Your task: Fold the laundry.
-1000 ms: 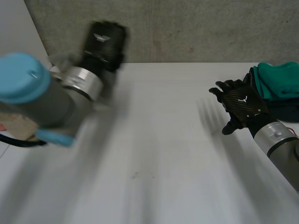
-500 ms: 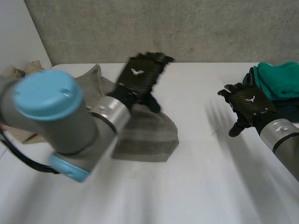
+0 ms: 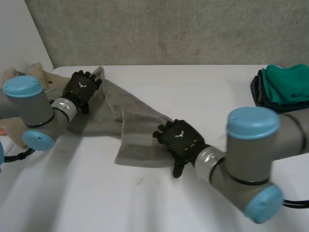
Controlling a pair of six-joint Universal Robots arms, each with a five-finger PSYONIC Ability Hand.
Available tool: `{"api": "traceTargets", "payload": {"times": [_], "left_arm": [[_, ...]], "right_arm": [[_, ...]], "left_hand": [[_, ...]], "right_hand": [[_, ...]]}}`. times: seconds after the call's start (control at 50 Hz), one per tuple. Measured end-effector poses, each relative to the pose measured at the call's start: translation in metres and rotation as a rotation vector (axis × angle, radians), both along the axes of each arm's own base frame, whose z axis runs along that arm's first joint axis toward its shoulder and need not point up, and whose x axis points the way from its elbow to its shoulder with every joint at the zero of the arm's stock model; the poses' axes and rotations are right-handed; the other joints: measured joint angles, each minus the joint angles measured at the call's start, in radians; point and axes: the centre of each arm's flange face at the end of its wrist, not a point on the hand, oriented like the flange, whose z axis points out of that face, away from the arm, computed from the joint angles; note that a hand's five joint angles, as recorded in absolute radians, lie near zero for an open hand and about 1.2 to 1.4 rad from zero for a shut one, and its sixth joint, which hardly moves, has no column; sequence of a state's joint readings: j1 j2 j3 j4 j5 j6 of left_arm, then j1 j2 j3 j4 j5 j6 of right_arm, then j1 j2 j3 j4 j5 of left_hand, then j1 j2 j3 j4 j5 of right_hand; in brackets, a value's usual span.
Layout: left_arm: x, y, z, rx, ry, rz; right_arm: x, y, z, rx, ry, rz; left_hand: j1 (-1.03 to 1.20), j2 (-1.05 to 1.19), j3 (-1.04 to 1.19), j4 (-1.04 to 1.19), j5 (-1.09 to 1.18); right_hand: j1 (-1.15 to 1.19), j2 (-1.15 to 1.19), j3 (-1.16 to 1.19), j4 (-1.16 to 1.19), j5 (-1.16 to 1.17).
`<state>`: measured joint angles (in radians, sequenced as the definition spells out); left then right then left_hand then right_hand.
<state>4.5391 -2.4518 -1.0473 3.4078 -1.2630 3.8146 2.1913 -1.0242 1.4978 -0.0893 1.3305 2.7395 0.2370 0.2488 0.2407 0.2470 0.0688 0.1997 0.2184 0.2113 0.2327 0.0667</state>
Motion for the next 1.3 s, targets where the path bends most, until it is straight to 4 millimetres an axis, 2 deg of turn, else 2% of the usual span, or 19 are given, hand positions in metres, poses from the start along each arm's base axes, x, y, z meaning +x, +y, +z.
{"api": "traceTargets", "payload": {"times": [0.16,0.22,0.26,0.36,0.46,0.6,0.7,0.72,0.76,0.78,0.82,1.0,1.08,1.1,1.18,1.24,1.26,1.28,1.3], "left_arm": [[0.010,-0.009,-0.023,0.045,-0.006,0.020],[0.012,-0.009,-0.027,0.059,-0.010,0.025],[0.013,-0.007,-0.028,0.070,-0.016,0.029],[0.016,0.001,-0.029,0.092,-0.036,0.036],[0.017,0.014,-0.026,0.111,-0.055,0.034],[0.015,0.029,-0.022,0.127,-0.073,0.026],[0.016,0.037,-0.024,0.152,-0.093,0.042],[0.017,0.039,-0.027,0.166,-0.103,0.049],[0.018,0.040,-0.029,0.176,-0.110,0.053],[0.018,0.042,-0.031,0.187,-0.119,0.056],[0.019,0.044,-0.033,0.201,-0.134,0.060],[0.016,0.057,-0.035,0.243,-0.176,0.089],[0.014,0.068,-0.029,0.266,-0.183,0.090],[0.013,0.082,-0.021,0.298,-0.186,0.086],[0.011,0.104,-0.007,0.332,-0.183,0.074],[0.011,0.115,0.002,0.327,-0.175,0.068],[0.011,0.118,0.006,0.318,-0.170,0.067],[0.012,0.120,0.008,0.311,-0.167,0.068],[0.013,0.121,0.010,0.300,-0.163,0.069]], "right_arm": [[0.024,-0.006,-0.025,-0.015,0.025,0.013],[0.026,-0.009,-0.030,-0.020,0.029,0.007],[0.028,-0.014,-0.033,-0.036,0.026,-0.007],[0.030,-0.020,-0.034,-0.068,0.008,-0.024],[0.031,-0.023,-0.031,-0.090,-0.011,-0.033],[0.031,-0.025,-0.028,-0.098,-0.020,-0.037],[0.033,-0.028,-0.027,-0.103,-0.025,-0.039],[0.033,-0.030,-0.027,-0.106,-0.026,-0.042],[0.033,-0.031,-0.026,-0.108,-0.028,-0.045],[0.032,-0.033,-0.025,-0.109,-0.029,-0.049],[0.028,-0.040,-0.021,-0.114,-0.033,-0.068],[-0.010,-0.072,0.020,-0.160,-0.070,-0.192],[-0.023,-0.079,0.029,-0.170,-0.074,-0.225],[-0.033,-0.084,0.034,-0.176,-0.075,-0.251],[-0.047,-0.092,0.038,-0.178,-0.071,-0.289],[-0.057,-0.096,0.041,-0.177,-0.068,-0.312],[-0.060,-0.097,0.042,-0.175,-0.066,-0.319],[-0.062,-0.097,0.042,-0.174,-0.064,-0.323],[-0.064,-0.098,0.043,-0.171,-0.063,-0.326]], "left_hand": [[0.174,0.154,0.160,0.154,0.160],[0.347,0.308,0.316,0.313,0.315],[0.579,0.539,0.543,0.531,0.526],[0.743,0.752,0.759,0.760,0.749],[0.731,0.733,0.741,0.741,0.742],[0.438,0.440,0.461,0.450,0.455],[0.358,0.350,0.362,0.349,0.354],[0.518,0.484,0.492,0.486,0.489],[0.603,0.574,0.579,0.566,0.566],[0.828,0.786,0.776,0.775,0.773],[0.927,0.905,0.907,0.903,0.896],[0.927,0.944,0.946,0.947,0.917],[0.927,0.944,0.946,0.948,0.917],[0.927,0.944,0.946,0.951,0.917],[0.906,0.926,0.930,0.930,0.901],[0.621,0.663,0.671,0.665,0.659],[0.398,0.449,0.461,0.473,0.469],[0.398,0.449,0.461,0.473,0.469],[0.175,0.225,0.249,0.236,0.237]], "right_hand": [[0.023,0.046,0.054,0.024,0.032],[0.072,0.102,0.112,0.084,0.077],[0.229,0.276,0.285,0.262,0.237],[0.503,0.615,0.619,0.592,0.553],[0.590,0.710,0.724,0.701,0.659],[0.573,0.682,0.687,0.666,0.657],[0.780,0.936,0.941,0.922,0.883],[0.791,0.960,0.968,0.949,0.914],[0.791,0.960,0.970,0.951,0.915],[0.791,0.960,0.971,0.952,0.918],[0.791,0.960,0.971,0.952,0.918],[0.791,0.960,0.971,0.952,0.918],[0.791,0.960,0.971,0.952,0.918],[0.791,0.960,0.971,0.952,0.918],[0.791,0.960,0.971,0.952,0.918],[0.791,0.960,0.971,0.952,0.918],[0.791,0.960,0.971,0.952,0.918],[0.791,0.960,0.971,0.952,0.918],[0.791,0.960,0.971,0.952,0.918]]}}
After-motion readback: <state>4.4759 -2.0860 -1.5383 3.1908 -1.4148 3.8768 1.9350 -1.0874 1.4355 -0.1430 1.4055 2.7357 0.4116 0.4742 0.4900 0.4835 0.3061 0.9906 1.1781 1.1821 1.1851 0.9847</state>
